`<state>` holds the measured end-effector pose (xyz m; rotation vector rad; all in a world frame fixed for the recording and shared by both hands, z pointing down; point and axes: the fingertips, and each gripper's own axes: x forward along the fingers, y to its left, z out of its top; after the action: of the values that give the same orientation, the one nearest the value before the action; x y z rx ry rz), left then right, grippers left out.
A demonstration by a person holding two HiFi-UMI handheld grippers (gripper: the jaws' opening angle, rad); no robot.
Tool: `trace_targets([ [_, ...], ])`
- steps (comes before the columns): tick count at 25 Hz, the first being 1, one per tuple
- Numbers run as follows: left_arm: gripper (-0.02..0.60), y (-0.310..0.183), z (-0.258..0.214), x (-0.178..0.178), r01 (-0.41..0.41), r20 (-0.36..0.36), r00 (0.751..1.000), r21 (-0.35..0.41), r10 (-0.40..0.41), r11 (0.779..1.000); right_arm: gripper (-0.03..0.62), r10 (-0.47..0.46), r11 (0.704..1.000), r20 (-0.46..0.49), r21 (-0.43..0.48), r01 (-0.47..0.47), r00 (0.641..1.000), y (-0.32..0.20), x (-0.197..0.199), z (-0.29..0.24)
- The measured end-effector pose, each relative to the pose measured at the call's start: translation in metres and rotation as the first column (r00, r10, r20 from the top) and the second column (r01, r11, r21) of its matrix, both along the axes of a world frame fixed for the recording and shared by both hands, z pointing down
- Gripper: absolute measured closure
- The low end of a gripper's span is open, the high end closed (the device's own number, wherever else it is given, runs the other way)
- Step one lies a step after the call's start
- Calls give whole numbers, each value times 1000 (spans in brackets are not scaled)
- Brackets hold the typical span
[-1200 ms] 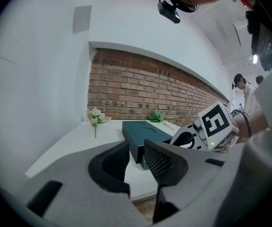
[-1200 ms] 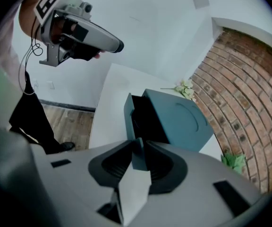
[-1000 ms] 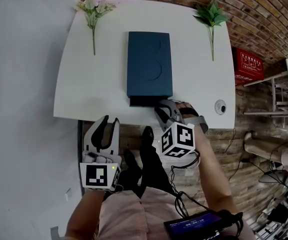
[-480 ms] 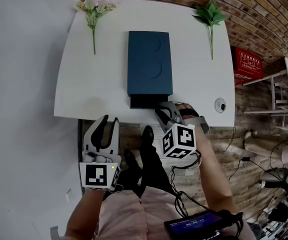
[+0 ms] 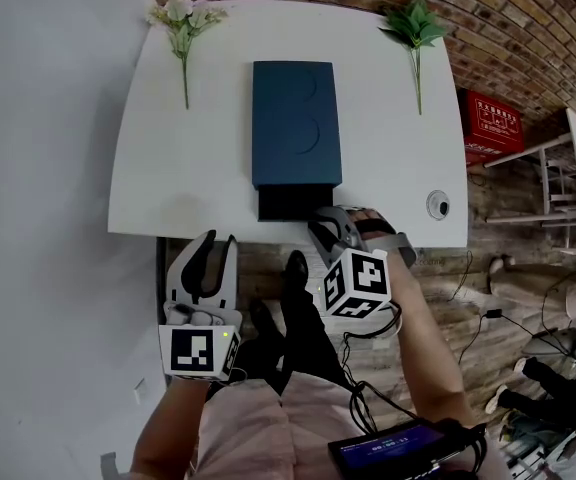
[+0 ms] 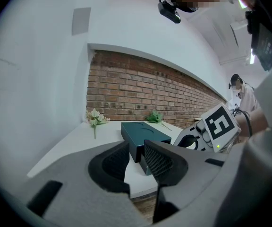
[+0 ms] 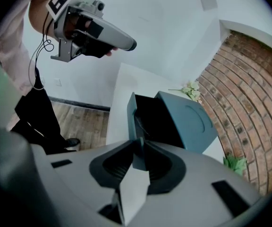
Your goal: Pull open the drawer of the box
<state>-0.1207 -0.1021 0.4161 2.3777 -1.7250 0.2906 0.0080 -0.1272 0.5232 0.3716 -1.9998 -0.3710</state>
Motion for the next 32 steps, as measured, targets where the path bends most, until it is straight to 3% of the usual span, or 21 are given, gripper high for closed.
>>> trace_targets([
  [32,476,20,-9,16,-19,19,1000,13,19,1000,539,-65,997,-12,-45,64,998,44,10,7],
])
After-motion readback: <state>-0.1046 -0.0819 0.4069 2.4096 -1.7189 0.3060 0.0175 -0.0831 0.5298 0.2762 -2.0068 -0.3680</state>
